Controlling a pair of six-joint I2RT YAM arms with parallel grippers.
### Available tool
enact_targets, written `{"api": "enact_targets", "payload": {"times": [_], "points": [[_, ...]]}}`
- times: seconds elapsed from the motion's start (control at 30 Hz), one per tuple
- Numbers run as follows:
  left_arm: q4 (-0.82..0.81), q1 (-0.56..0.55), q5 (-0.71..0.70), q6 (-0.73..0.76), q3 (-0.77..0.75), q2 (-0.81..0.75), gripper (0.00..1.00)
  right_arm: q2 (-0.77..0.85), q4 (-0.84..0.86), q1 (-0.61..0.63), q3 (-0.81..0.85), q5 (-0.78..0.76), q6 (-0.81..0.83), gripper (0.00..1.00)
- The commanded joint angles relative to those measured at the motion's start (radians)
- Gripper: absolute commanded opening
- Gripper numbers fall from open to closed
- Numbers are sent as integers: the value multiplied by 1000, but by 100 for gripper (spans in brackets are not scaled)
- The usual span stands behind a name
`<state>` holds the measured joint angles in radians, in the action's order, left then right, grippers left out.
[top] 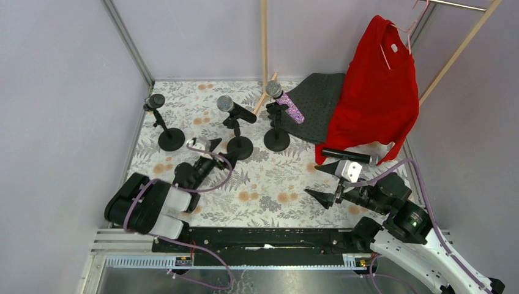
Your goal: Attach the microphones to the stand
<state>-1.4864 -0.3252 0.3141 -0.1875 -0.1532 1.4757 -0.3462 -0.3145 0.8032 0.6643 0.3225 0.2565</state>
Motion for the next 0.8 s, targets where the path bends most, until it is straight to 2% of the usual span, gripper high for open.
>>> {"api": "enact_targets", "payload": {"times": [0.0, 0.13, 0.23, 0.3, 0.4, 0.53, 0.67, 0.77], "points": [[13, -2, -133, -144, 103, -165, 99, 13, 62, 8, -28, -184, -122, 79], [382, -22, -199, -238, 121, -455, 99, -3, 75, 8, -48, -350, -232, 81], [690, -53, -294, -295, 100, -686, 99, -24, 79, 8, -53, -453, -341, 90], [896, -57, -368, -349, 68, -825, 99, -49, 70, 8, -47, -498, -399, 99], [1194, -58, -460, -418, -27, -970, 99, -101, 25, 8, -20, -600, -516, 100], [1488, -57, -490, -453, -168, -1026, 99, -166, -73, 7, 32, -746, -595, 100], [1642, -57, -405, -445, -298, -995, 99, -168, -101, 8, 33, -869, -575, 100], [1727, -57, -357, -398, -374, -951, 99, -90, -63, 8, -8, -914, -541, 100]]}}
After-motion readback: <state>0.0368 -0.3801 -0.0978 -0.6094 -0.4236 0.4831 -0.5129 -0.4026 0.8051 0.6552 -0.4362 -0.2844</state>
